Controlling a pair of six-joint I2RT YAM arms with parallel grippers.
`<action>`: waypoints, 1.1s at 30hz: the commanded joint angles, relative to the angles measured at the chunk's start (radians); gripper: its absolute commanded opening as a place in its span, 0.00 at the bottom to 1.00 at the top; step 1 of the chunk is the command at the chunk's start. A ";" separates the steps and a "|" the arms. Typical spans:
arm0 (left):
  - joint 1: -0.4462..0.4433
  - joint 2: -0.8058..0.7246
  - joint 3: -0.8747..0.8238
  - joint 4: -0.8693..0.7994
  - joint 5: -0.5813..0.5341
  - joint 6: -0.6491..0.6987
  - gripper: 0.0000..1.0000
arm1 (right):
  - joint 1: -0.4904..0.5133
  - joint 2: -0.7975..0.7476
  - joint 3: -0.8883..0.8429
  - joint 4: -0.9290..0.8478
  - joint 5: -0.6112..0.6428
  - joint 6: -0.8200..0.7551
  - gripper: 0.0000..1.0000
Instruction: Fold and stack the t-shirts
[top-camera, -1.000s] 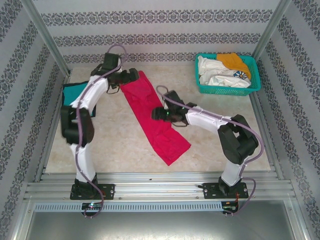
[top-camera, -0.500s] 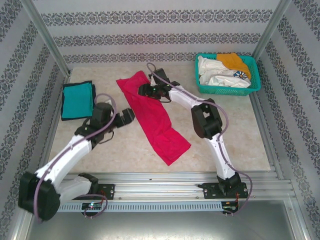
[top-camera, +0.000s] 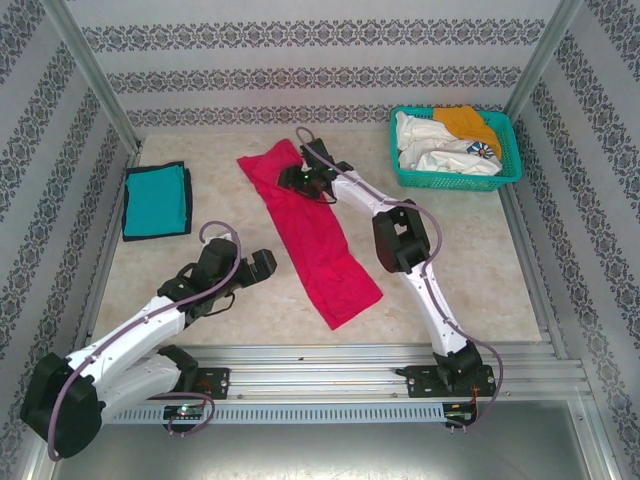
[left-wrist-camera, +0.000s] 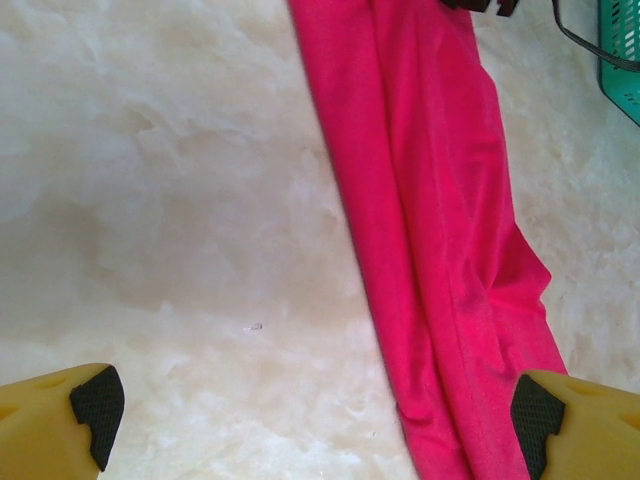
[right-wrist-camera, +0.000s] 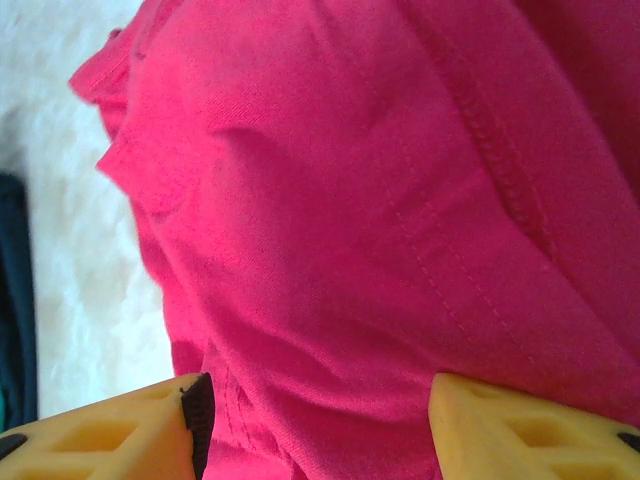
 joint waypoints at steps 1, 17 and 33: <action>-0.014 0.040 0.043 0.077 0.014 0.041 1.00 | -0.079 -0.028 -0.076 -0.083 0.122 0.030 0.60; -0.014 0.237 0.121 0.178 0.154 0.194 1.00 | -0.169 -0.276 -0.266 0.047 0.008 -0.156 0.70; 0.099 0.101 0.148 0.166 0.337 0.715 1.00 | -0.039 -1.160 -1.268 0.108 0.088 -0.991 0.82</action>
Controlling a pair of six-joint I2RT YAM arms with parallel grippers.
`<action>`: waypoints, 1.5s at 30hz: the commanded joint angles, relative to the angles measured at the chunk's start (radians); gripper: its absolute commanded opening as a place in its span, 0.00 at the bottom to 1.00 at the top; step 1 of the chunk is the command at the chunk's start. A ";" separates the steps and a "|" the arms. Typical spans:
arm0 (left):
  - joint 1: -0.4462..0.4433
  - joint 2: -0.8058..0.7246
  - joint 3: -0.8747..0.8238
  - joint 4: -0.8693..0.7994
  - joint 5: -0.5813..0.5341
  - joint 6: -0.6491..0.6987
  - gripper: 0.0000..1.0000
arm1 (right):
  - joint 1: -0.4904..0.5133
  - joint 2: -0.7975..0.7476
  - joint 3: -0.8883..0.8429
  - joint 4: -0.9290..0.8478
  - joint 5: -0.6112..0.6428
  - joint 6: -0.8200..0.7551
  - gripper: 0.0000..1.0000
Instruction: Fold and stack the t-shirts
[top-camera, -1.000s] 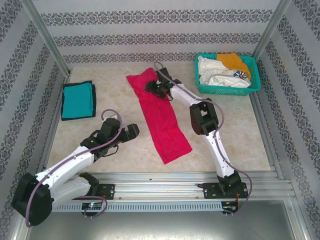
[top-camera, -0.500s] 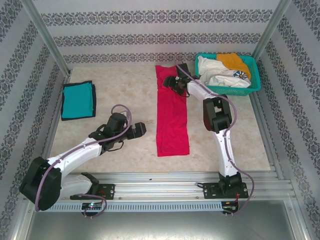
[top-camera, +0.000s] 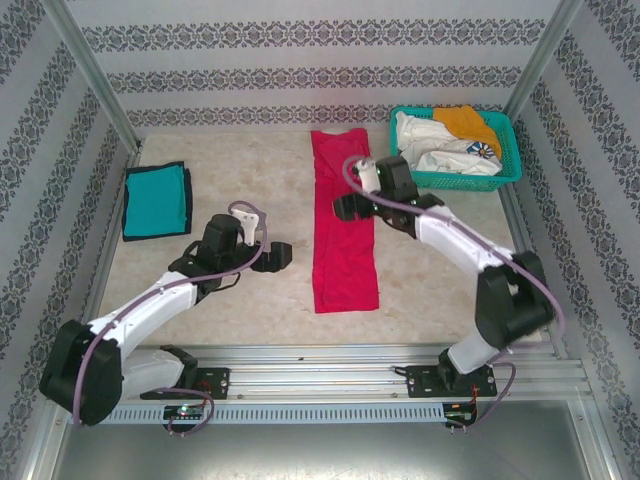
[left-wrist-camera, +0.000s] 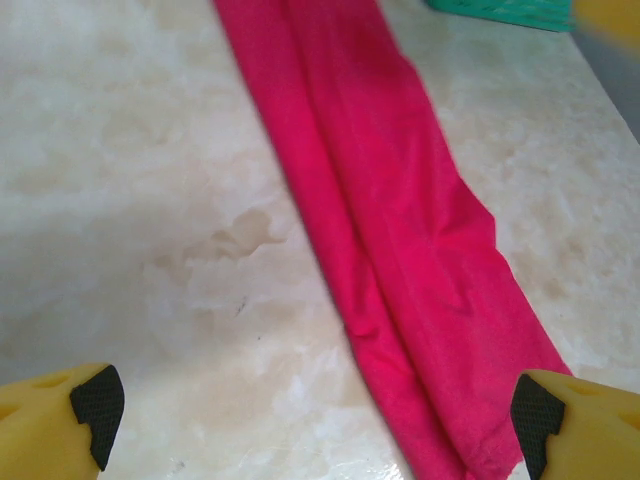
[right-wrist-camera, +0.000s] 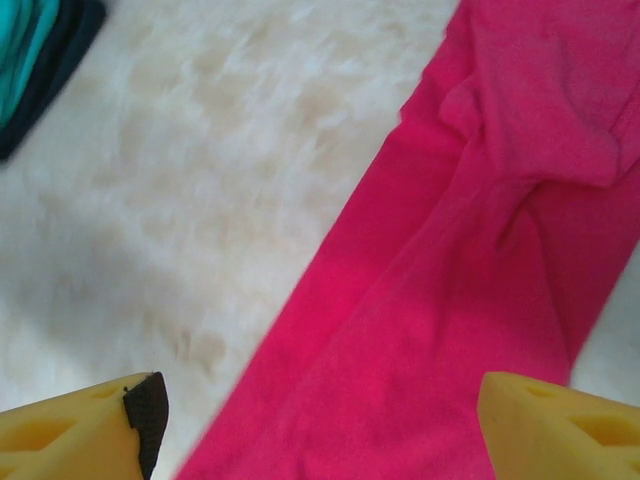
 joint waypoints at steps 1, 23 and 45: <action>0.013 -0.101 0.031 -0.040 0.033 0.243 1.00 | 0.054 -0.132 -0.151 -0.086 0.068 -0.276 0.81; 0.023 -0.301 0.060 -0.588 0.264 0.856 1.00 | 0.494 -0.119 -0.354 -0.261 0.258 -0.561 0.51; 0.024 -0.306 0.021 -0.553 0.234 0.843 1.00 | 0.435 0.128 -0.230 -0.375 0.204 -0.603 0.00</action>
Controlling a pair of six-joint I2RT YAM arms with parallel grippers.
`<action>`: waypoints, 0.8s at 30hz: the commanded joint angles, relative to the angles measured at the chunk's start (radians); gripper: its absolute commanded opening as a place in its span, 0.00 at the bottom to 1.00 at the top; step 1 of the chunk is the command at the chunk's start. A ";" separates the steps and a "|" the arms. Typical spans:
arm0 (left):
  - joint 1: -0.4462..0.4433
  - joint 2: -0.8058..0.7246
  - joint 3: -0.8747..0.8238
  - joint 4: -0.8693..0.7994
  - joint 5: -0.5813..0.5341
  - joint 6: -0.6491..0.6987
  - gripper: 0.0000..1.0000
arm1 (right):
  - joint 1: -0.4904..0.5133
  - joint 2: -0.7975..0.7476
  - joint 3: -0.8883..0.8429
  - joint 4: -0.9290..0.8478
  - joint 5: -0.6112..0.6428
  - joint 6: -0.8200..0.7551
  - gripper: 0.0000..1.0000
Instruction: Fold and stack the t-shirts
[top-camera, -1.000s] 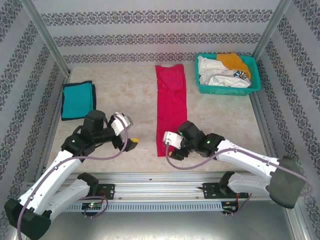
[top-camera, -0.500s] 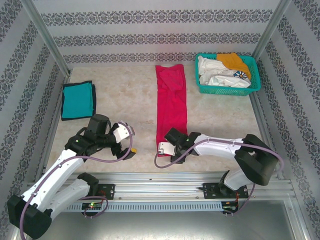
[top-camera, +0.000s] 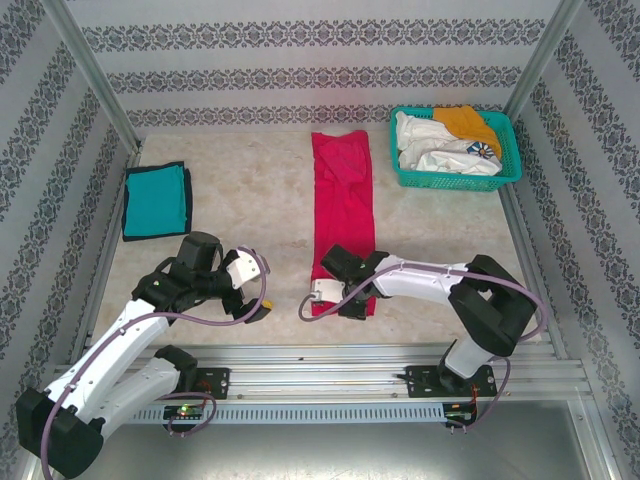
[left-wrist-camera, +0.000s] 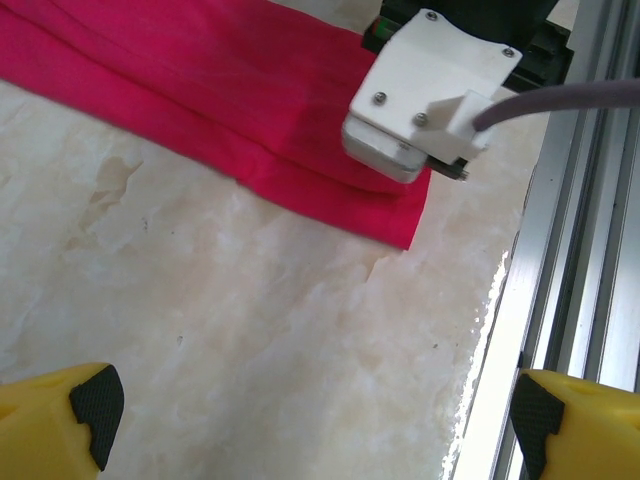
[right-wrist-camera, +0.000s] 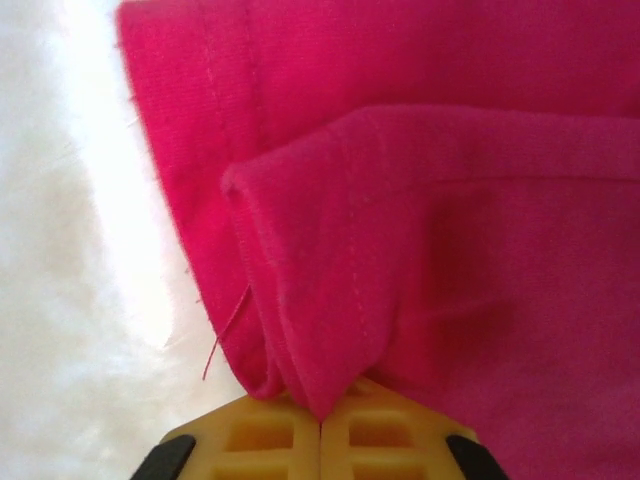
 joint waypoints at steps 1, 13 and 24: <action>0.011 -0.012 -0.013 0.011 -0.002 0.015 1.00 | -0.009 0.021 -0.017 -0.029 -0.006 -0.013 0.00; 0.010 -0.017 -0.009 0.054 0.008 -0.010 1.00 | 0.033 -0.197 0.045 -0.253 -0.122 0.017 0.00; 0.011 -0.013 -0.017 0.056 -0.003 0.003 1.00 | -0.058 -0.191 0.251 -0.330 -0.038 -0.136 0.00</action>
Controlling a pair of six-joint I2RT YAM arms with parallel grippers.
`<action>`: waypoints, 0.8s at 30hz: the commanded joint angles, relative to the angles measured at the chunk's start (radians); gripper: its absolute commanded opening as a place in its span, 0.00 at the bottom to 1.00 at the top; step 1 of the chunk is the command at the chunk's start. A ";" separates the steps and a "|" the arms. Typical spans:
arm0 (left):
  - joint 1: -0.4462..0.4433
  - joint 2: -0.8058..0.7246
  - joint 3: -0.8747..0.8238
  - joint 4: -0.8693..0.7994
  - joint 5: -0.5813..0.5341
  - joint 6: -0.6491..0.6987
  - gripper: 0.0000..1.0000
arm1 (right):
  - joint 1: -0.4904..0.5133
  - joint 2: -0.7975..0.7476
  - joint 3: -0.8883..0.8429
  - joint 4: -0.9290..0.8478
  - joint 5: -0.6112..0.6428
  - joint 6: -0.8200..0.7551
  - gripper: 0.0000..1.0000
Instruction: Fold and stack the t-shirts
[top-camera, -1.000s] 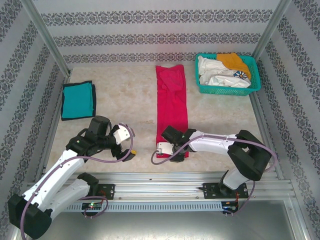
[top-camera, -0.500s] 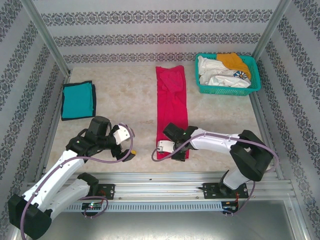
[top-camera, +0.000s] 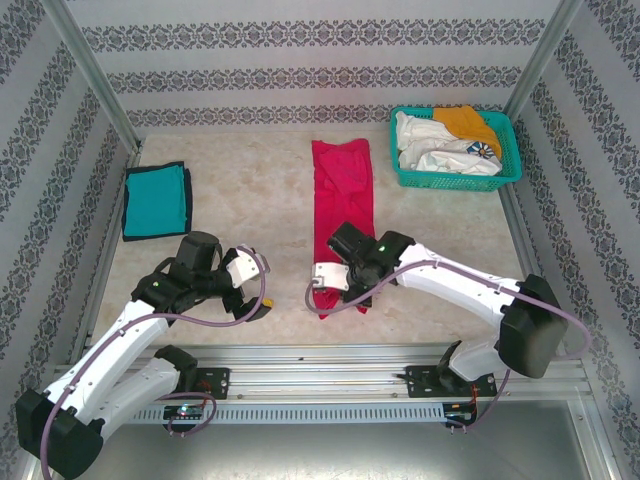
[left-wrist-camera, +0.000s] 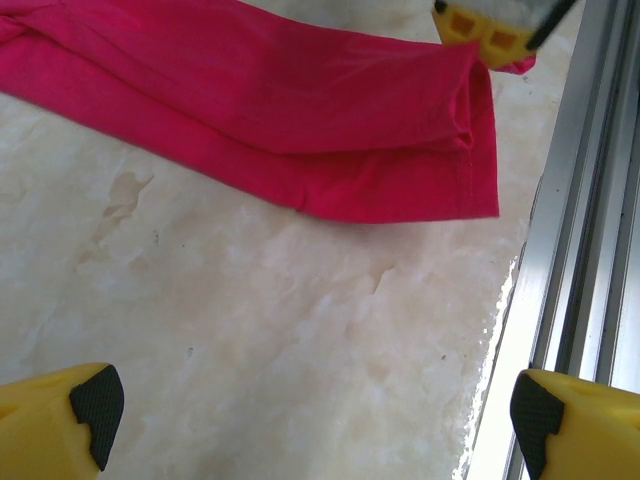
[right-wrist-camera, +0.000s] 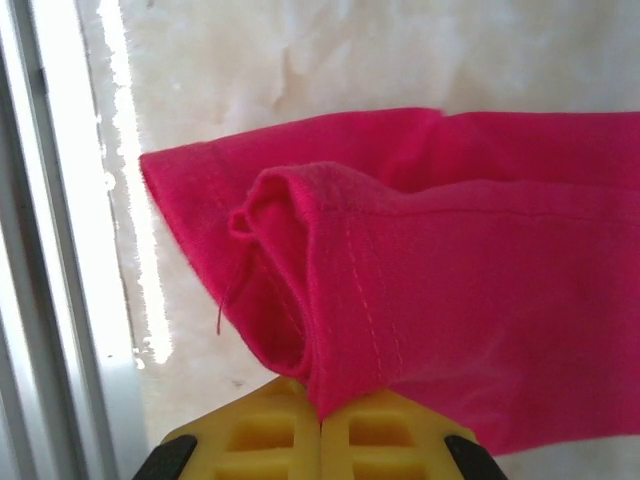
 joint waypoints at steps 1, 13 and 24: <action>0.011 -0.005 -0.015 0.027 0.000 0.004 1.00 | -0.060 0.005 0.051 -0.015 0.014 -0.080 0.00; 0.011 -0.003 -0.024 0.033 -0.007 0.011 1.00 | -0.243 0.189 0.248 0.010 -0.043 -0.210 0.00; 0.011 0.005 -0.026 0.035 -0.008 0.012 1.00 | -0.334 0.344 0.407 -0.021 -0.019 -0.266 0.00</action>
